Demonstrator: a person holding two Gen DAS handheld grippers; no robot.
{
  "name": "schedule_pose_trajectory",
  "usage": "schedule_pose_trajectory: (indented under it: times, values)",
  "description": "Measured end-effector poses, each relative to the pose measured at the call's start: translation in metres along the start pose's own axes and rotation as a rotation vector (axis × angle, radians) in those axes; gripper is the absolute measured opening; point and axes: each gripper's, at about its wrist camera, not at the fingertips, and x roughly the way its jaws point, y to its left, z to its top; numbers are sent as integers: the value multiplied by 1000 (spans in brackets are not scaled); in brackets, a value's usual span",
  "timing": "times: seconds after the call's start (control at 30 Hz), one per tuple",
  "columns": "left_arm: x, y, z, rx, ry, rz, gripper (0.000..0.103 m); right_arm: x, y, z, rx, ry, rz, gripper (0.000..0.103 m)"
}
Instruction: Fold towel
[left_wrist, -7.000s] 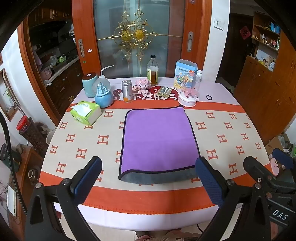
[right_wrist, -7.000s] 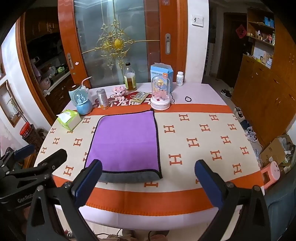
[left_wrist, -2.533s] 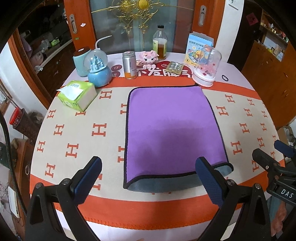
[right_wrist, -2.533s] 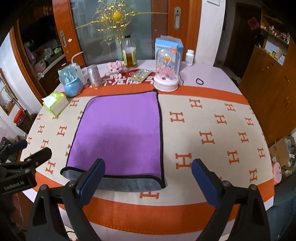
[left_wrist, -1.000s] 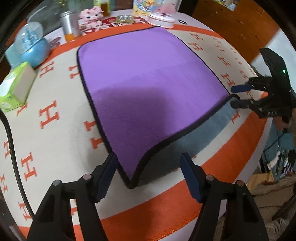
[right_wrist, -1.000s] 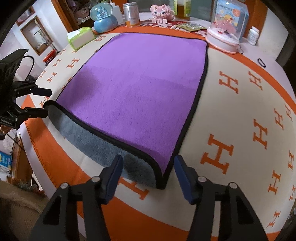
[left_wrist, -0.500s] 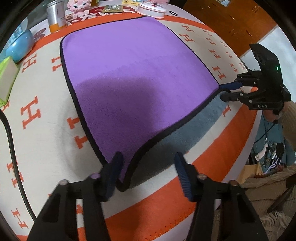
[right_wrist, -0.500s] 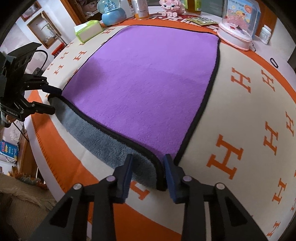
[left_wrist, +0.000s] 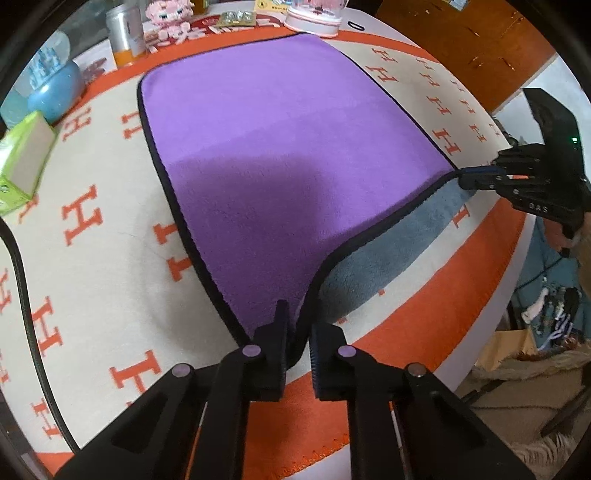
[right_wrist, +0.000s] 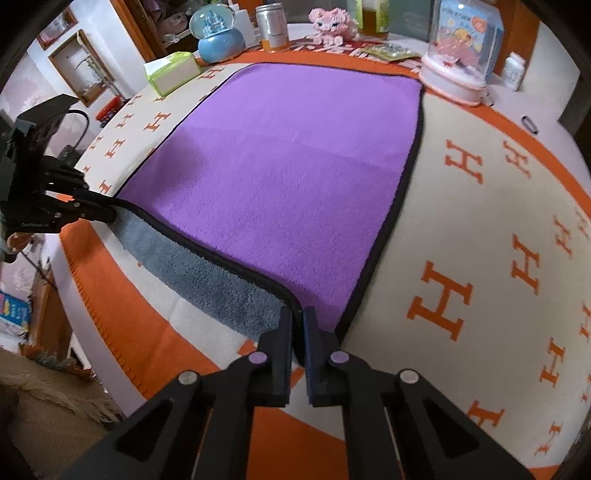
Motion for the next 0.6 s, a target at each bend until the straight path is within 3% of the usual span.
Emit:
schedule_pose_trajectory:
  times: [0.3, 0.6]
  values:
    - [-47, -7, 12, -12, -106, 81, 5, -49, 15, 15, 76, -129, -114, 5]
    - [-94, 17, 56, -81, -215, 200, 5, -91, 27, 58, 127, -270, -249, 5]
